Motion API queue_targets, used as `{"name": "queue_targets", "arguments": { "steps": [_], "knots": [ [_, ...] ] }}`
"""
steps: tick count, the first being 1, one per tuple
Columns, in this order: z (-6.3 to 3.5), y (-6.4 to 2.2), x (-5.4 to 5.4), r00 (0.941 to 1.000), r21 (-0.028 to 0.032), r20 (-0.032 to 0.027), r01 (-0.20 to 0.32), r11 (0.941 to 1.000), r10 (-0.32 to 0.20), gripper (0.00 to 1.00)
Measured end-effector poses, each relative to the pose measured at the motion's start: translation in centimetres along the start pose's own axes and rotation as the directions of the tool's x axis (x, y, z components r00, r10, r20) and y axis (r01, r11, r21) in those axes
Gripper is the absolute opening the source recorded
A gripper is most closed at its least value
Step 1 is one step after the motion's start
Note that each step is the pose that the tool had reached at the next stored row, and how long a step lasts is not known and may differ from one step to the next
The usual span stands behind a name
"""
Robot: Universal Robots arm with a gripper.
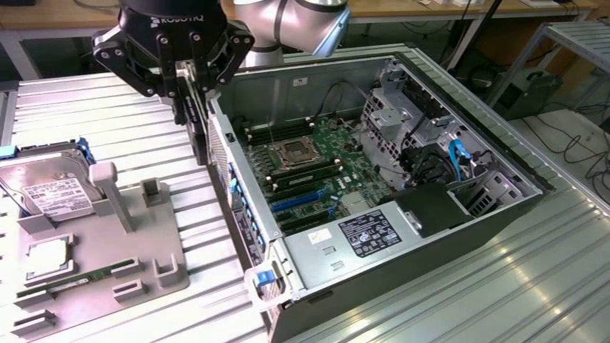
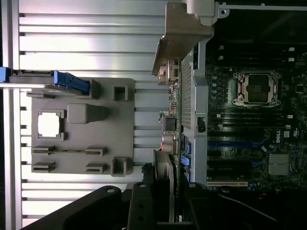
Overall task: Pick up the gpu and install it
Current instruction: 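Pick up the gpu and move the gpu toward the slot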
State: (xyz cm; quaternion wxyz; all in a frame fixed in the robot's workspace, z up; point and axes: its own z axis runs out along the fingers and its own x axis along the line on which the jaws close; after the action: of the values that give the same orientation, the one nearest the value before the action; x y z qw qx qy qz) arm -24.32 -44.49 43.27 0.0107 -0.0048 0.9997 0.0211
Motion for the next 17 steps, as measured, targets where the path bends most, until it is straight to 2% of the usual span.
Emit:
{"name": "queue_targets", "arguments": {
  "steps": [3, 11, 17],
  "knots": [
    [0.03, 0.0, -0.5, 1.0, 0.0002, 0.0, 0.0, 1.0, 0.0, 0.28],
    [0.19, -0.02, -2.5, 1.0, 0.0, 0.0, 0.0, 1.0, 0.0, 0.28],
    [0.26, -0.03, -3.4, 1.0, 0.0002, -0.0001, 0.0, 1.0, 0.0, 0.28]
  ]
}}
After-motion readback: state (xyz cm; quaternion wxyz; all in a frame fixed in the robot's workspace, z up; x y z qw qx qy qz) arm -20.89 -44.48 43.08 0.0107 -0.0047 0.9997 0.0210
